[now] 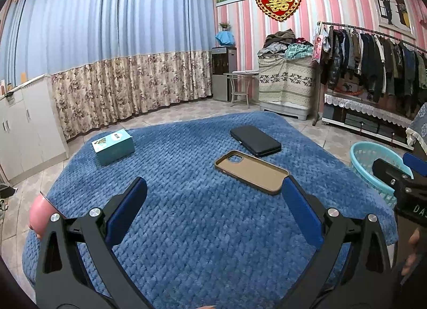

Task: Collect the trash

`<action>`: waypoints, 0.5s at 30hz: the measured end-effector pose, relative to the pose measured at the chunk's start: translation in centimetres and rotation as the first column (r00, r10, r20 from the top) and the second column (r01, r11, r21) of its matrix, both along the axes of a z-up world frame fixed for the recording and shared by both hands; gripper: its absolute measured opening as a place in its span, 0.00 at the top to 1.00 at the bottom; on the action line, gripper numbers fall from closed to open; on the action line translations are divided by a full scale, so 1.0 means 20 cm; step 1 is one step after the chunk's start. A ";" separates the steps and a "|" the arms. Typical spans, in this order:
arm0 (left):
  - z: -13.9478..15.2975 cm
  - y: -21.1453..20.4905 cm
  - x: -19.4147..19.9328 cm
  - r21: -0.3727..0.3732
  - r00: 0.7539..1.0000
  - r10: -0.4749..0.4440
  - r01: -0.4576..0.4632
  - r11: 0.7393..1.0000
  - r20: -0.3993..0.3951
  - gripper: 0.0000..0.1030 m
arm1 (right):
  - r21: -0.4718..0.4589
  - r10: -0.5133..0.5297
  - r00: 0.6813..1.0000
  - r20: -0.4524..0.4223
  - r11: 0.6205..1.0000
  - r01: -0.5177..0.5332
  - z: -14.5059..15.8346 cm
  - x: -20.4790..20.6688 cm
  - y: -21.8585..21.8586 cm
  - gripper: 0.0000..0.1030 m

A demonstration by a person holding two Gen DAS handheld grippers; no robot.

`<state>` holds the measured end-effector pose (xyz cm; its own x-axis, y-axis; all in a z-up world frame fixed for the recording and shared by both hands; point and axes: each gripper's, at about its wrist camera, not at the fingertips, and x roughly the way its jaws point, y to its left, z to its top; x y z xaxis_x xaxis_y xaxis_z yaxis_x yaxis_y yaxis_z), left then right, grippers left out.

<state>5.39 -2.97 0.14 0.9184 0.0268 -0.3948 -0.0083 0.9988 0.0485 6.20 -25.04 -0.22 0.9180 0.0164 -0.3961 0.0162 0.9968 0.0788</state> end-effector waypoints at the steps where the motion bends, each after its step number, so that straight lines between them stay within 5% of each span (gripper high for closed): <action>1: 0.00 0.00 0.00 0.001 1.000 -0.001 0.001 1.000 0.001 0.05 | -0.005 0.004 1.000 -0.001 1.000 -0.004 0.00 0.00 0.01 0.05; 15: 0.06 0.04 -0.03 -0.048 1.000 0.006 -0.005 0.999 0.028 0.05 | -0.027 0.017 1.000 0.007 0.999 -0.017 0.01 0.00 0.03 0.05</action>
<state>4.77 -2.12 1.42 0.9290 0.0135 -0.3698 -0.0143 0.9999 0.0006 6.22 -24.43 -0.11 0.9204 0.0216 -0.3903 -0.0014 0.9986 0.0519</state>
